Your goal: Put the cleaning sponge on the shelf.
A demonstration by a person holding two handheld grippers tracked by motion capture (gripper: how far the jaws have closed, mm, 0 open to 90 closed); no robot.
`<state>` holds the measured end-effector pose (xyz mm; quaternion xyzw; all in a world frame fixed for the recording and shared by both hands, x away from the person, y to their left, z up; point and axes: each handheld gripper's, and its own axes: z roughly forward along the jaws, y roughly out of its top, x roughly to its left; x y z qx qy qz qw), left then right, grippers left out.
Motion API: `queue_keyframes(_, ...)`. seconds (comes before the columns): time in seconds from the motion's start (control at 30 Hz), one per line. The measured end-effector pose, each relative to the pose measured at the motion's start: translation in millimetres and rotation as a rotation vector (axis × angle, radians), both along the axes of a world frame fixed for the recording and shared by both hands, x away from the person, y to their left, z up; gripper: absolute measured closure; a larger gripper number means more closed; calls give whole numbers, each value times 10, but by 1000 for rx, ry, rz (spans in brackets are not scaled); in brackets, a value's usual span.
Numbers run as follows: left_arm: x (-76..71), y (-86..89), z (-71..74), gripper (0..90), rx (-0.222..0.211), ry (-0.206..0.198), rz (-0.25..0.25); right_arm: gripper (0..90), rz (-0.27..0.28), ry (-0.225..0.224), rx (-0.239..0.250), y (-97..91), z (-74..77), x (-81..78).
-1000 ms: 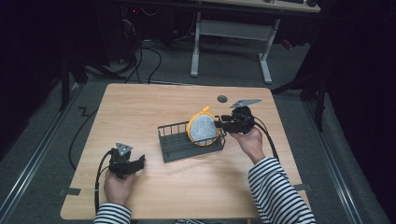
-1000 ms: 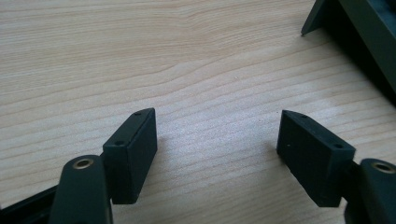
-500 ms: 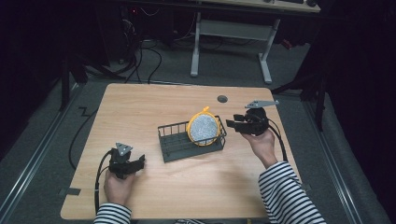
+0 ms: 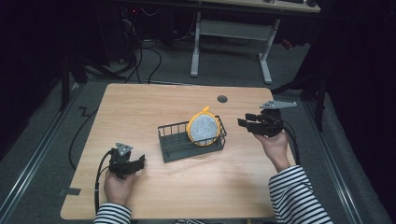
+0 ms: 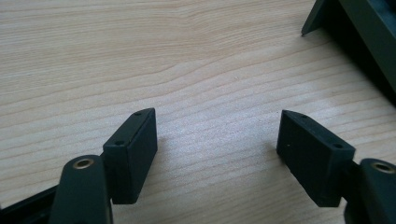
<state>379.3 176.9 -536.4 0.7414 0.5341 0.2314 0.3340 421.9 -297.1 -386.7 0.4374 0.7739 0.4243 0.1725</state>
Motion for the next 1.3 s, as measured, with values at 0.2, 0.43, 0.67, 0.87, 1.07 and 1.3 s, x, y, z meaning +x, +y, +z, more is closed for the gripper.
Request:
queue_keyframes(0.2, 0, 0, 0, 296, 0, 0, 0, 535, -9, 1, 6, -87, -32, -89)
queue_keyframes(0.43, 0, 0, 0, 296, 0, 0, 0, 537, -23, -21, 27, -187, 21, -209)
queue_keyframes(0.67, 0, 0, 0, 296, 0, 0, 0, 536, -41, -13, 33, -277, -22, -307)
queue_keyframes(0.87, 0, 0, 0, 296, 0, 0, 0, 535, -43, -32, 21, -300, 17, -405)
queue_keyframes(1.07, 0, 0, 0, 296, -1, 0, 0, 535, -43, -35, 40, -337, 6, -480)
queue_keyframes(1.3, 0, 0, 0, 296, 0, 0, 0, 534, -65, -20, 49, -435, -107, -589)
